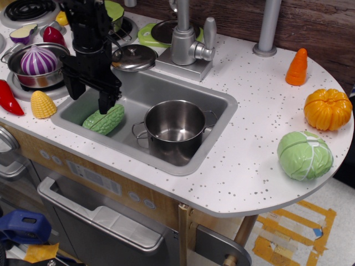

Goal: Put green squash in pot or pan

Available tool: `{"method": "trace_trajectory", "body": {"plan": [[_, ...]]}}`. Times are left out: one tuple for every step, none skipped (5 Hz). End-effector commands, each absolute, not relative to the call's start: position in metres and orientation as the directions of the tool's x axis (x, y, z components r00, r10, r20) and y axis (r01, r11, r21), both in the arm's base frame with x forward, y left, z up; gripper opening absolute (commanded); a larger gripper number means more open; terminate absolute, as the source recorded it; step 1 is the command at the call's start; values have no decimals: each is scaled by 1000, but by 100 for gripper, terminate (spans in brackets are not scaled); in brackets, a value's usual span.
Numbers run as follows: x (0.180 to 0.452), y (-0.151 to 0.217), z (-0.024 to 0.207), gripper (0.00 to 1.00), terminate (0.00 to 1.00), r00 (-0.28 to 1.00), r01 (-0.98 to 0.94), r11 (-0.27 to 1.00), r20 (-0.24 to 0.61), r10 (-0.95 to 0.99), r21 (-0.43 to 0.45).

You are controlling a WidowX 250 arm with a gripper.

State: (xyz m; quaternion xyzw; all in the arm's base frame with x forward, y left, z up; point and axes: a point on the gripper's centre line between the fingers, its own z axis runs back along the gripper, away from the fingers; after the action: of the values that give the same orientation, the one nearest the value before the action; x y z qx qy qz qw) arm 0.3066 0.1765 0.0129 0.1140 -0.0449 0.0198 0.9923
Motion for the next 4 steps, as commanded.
{"method": "trace_trajectory", "body": {"plan": [[314, 181, 1, 100, 0, 987, -74, 952, 157, 28, 298], [320, 177, -14, 100, 0, 980, -125, 937, 189, 64, 326], [316, 184, -21, 100, 0, 974, -130, 942, 217, 63, 310], [320, 187, -28, 100, 0, 964, -137, 950, 258, 63, 281]]}}
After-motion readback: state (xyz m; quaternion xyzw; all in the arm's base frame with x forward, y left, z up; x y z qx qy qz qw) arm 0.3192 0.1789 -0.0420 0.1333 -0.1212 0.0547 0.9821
